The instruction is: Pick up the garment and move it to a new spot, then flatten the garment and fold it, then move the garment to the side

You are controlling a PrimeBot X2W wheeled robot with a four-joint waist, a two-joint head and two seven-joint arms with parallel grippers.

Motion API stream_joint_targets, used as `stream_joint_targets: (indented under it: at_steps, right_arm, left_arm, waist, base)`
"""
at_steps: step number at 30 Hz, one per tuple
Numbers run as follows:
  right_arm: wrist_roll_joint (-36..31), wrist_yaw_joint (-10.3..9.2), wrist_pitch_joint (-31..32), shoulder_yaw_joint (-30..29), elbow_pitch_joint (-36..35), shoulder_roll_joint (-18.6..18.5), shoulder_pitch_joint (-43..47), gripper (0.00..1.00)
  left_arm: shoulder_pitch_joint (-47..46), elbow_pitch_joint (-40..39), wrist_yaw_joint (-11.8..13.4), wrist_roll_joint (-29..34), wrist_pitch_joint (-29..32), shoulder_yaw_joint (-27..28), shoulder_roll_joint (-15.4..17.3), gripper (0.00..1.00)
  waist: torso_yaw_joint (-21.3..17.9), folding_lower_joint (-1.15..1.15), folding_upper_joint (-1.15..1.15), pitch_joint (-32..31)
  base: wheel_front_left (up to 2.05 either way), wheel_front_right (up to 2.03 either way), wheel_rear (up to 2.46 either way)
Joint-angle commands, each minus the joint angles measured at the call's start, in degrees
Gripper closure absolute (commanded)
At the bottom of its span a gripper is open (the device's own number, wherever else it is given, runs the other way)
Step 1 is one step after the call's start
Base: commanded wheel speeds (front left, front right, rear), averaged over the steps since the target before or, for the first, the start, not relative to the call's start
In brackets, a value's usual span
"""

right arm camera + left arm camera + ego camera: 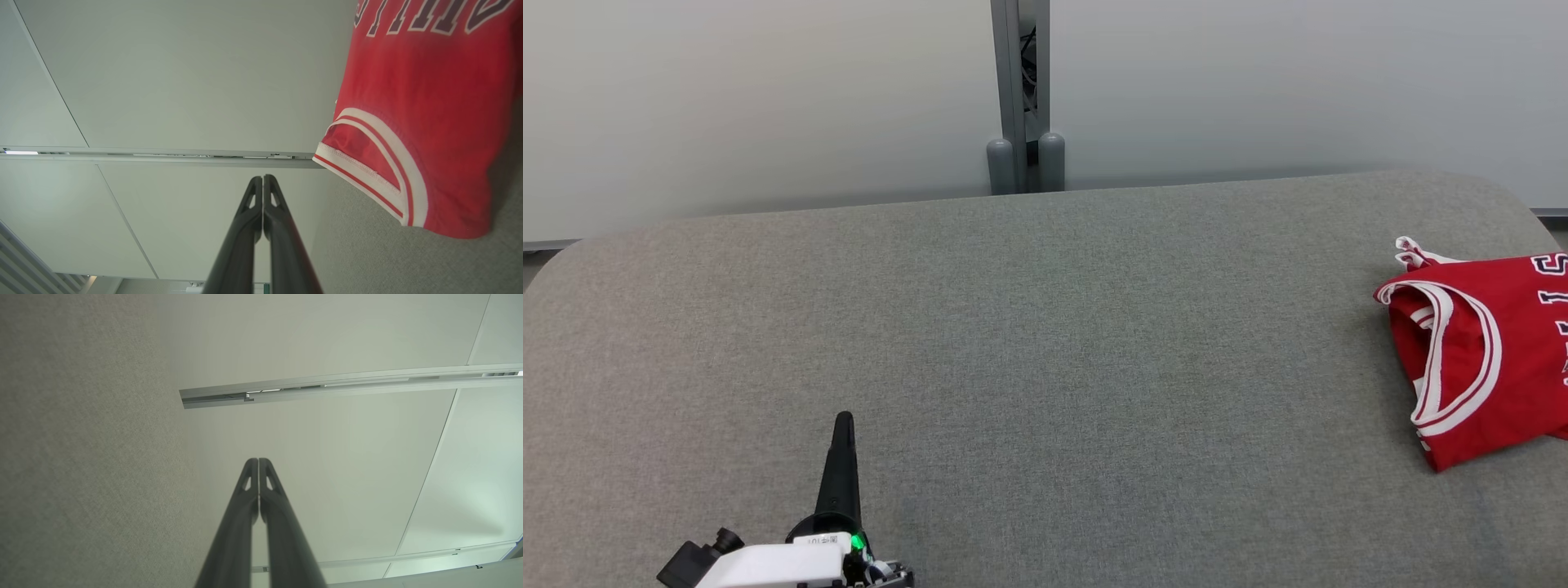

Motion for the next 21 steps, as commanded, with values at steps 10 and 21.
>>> stream_joint_targets:
  at_steps: [10,21]
  right_arm:
    - [0.3,0.04,0.3,-0.3,0.2,-0.4,-0.5,1.0]
    - [0.3,0.04,0.3,-0.3,0.2,-0.4,-0.5,1.0]
  left_arm:
    - [-0.5,0.1,-0.3,-0.1,-0.1,0.0,0.1,1.0]
    - [-0.5,0.1,-0.3,-0.1,-0.1,0.0,0.1,1.0]
  waist:
    - [0.0,0.0,0.0,0.0]
    - [0.0,0.0,0.0,0.0]
  base:
    - [0.0,0.0,0.0]
    - [0.0,0.0,0.0]
